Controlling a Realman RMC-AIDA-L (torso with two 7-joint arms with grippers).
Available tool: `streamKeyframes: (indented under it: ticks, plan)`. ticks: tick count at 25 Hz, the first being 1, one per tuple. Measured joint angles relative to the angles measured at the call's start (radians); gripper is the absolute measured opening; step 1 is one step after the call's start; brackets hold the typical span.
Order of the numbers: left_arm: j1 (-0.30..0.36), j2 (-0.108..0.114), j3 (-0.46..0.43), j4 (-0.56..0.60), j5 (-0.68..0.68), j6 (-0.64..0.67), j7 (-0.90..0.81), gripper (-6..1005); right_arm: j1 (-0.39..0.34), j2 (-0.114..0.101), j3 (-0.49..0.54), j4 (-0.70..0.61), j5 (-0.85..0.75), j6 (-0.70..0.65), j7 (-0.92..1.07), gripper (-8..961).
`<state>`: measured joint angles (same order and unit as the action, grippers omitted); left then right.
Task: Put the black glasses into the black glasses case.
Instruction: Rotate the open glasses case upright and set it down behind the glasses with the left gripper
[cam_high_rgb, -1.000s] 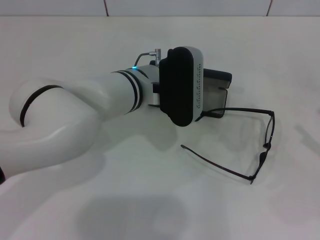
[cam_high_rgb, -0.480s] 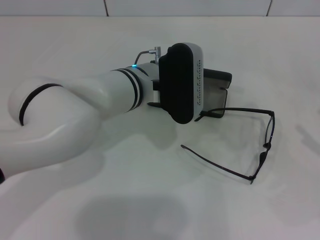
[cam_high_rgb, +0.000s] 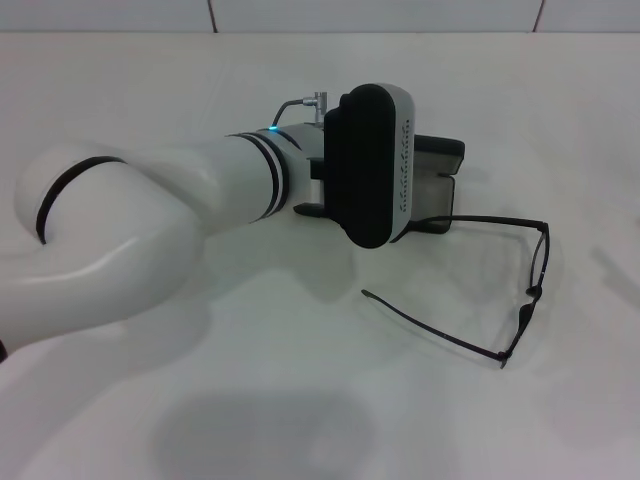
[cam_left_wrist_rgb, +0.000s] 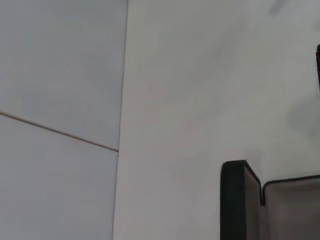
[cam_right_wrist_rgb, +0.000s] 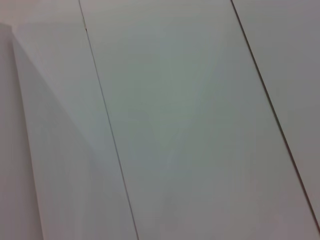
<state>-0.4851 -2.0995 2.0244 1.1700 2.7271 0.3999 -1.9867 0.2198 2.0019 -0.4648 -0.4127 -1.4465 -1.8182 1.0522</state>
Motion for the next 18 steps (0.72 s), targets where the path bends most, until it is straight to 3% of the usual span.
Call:
streamKeyframes:
  ticks: [18]
  plan:
    - [0.003,-0.002,-0.026,0.016,0.005,-0.001,-0.081,85,0.002,0.002,0.000,0.009,0.000,0.004,-0.012,792]
